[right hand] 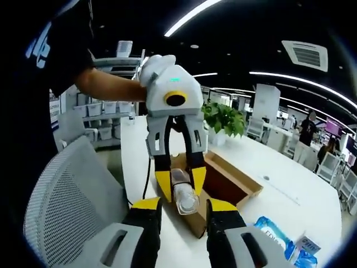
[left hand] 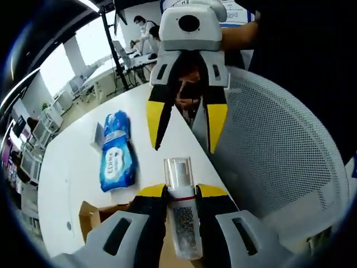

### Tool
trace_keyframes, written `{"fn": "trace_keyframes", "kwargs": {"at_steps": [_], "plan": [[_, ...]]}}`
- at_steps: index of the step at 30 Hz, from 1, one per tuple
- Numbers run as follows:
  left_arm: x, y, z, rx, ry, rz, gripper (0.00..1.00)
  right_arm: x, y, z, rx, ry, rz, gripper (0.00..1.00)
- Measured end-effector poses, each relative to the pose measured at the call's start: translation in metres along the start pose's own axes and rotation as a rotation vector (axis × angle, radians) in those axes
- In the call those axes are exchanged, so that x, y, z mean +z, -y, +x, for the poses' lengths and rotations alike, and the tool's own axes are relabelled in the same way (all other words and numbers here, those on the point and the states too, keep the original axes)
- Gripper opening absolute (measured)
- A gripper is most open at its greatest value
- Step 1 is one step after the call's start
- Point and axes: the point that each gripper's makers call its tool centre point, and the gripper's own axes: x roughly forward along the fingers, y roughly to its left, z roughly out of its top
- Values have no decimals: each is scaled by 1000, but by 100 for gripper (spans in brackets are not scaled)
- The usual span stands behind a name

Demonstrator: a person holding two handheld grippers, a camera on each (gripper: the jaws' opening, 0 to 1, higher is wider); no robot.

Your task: Operate the shoe box by opening the lid, removing the specified soft item, and placing it in the target area until the item is outside and the box remains undamaged.

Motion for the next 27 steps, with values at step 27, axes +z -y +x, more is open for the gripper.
{"fn": "trace_keyframes", "kwargs": {"at_steps": [27], "plan": [[10,2,8,-40,56,101,19,-7,0,5,-12,-55,-64,14]]}}
